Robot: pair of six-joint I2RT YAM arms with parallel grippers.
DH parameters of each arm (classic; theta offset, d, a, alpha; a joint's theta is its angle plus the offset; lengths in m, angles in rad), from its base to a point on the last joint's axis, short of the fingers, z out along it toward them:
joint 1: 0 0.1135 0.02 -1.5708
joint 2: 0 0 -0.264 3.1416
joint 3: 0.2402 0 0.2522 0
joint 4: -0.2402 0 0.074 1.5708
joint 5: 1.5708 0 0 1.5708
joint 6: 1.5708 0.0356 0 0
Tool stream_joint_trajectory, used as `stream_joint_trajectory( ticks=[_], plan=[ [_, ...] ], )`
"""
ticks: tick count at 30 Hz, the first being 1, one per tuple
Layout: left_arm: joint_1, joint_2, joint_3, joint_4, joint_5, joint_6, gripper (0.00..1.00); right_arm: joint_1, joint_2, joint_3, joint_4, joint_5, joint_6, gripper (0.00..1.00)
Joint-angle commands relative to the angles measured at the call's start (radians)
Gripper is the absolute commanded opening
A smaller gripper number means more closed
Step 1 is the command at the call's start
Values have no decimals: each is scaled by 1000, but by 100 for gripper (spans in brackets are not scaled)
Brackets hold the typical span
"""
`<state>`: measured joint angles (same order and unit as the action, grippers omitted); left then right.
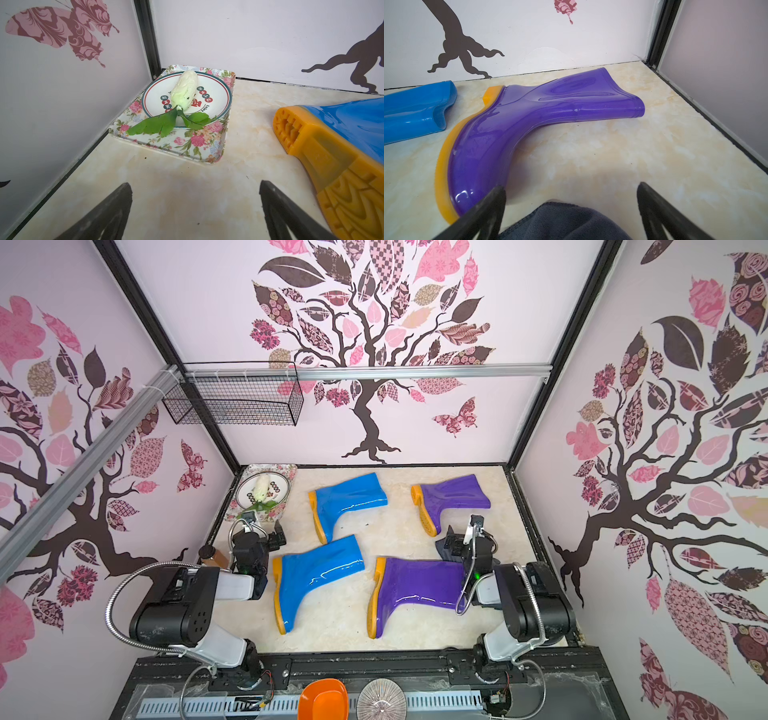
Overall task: Wipe the rubber boots with a cloth
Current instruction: Pick up the cleaning item at the center of the board.
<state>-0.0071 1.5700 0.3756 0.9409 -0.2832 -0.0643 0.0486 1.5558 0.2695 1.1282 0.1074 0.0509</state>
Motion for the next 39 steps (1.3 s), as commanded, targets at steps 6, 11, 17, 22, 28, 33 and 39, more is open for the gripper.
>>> stream_joint_trajectory(
  ticks=[6, 11, 17, 22, 28, 33, 39],
  plan=[
    [2, 11, -17, 24, 2, -5, 98, -6, -2, 24, 1, -10, -11, 100],
    [2, 11, -17, 25, 1, -6, 98, -7, -1, 24, 0, -11, -11, 100],
    [2, 11, -17, 25, 3, -5, 98, -6, -1, 24, 1, -11, -10, 100],
    [3, 11, -17, 24, 3, -6, 98, -7, -2, 24, 1, -11, -11, 100],
    [2, 12, -17, 24, 1, -6, 98, -8, -2, 24, 1, -9, -11, 100],
    [2, 11, -18, 25, 1, -6, 98, -7, -2, 22, 1, -11, -11, 100],
    [-9, -115, 55, -209, -55, -8, 98, -2, -97, 9, -13, 106, 18, 100]
  ],
)
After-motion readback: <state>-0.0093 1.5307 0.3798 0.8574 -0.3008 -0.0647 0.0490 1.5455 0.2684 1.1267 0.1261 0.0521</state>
